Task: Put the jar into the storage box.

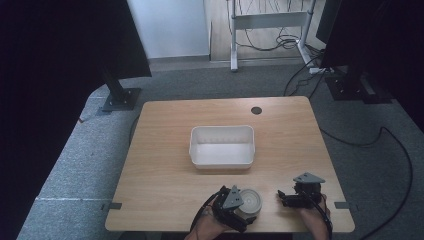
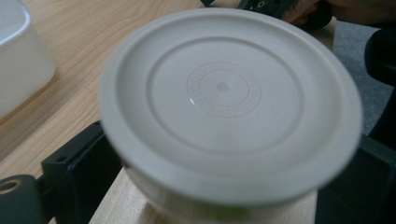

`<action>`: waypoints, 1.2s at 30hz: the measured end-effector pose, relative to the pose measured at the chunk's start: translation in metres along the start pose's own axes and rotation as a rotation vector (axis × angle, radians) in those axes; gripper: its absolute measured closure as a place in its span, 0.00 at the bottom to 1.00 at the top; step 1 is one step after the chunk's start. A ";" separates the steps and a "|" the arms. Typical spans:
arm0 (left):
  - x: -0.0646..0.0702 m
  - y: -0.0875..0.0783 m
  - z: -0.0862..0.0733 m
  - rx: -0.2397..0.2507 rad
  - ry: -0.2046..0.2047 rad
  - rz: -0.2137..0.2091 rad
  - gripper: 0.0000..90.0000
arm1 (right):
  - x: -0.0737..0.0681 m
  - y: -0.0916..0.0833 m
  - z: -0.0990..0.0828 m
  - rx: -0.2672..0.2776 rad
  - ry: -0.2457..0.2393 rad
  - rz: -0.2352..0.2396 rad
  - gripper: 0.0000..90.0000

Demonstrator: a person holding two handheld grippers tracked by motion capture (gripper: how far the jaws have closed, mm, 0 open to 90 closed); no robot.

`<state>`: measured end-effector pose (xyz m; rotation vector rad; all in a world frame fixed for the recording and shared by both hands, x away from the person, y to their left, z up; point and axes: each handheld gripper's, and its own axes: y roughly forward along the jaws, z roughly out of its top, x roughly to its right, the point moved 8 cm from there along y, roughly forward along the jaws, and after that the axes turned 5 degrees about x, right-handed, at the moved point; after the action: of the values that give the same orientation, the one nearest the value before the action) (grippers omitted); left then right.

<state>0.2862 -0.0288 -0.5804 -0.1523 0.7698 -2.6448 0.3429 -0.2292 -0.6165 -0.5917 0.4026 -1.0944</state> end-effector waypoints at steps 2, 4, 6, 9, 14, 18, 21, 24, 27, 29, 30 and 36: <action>0.000 0.003 0.000 -0.007 0.005 0.006 0.06 | 0.000 0.000 0.000 0.000 0.000 0.000 0.03; 0.000 0.006 0.000 -0.012 0.015 0.014 0.07 | 0.000 0.000 0.000 0.000 -0.001 0.000 0.03; 0.000 0.008 0.001 -0.020 0.022 0.023 0.08 | 0.000 0.000 0.000 0.000 -0.001 0.000 0.02; 0.000 0.009 0.002 -0.023 0.028 0.023 0.11 | 0.000 0.000 0.000 0.000 0.000 0.000 0.02; 0.001 0.008 0.003 -0.023 0.032 0.025 0.11 | 0.000 0.000 0.000 0.000 0.000 0.000 0.02; 0.000 0.008 0.003 -0.023 0.028 0.021 0.11 | 0.000 0.000 0.000 0.000 0.000 0.000 0.02; -0.002 0.006 0.005 -0.023 0.019 0.017 0.11 | 0.000 0.000 0.000 0.000 0.000 0.000 0.03; -0.006 0.004 0.007 -0.020 0.018 0.020 0.11 | 0.000 0.000 0.000 0.000 0.000 0.000 0.03; -0.010 0.001 0.011 -0.014 0.018 0.028 0.11 | 0.000 0.000 0.000 0.000 0.000 0.000 0.03; -0.013 -0.001 0.013 -0.007 0.020 0.032 0.11 | 0.000 0.000 0.000 0.000 0.000 0.000 0.03; -0.014 -0.002 0.014 -0.004 0.019 0.036 0.11 | 0.000 0.000 0.000 0.000 0.000 0.000 0.03; -0.025 -0.007 0.019 0.000 0.013 0.058 0.11 | 0.000 0.000 0.000 0.000 0.000 0.000 0.03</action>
<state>0.3113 -0.0227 -0.5604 -0.1109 0.7663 -2.5933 0.3429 -0.2292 -0.6165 -0.5918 0.4026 -1.0945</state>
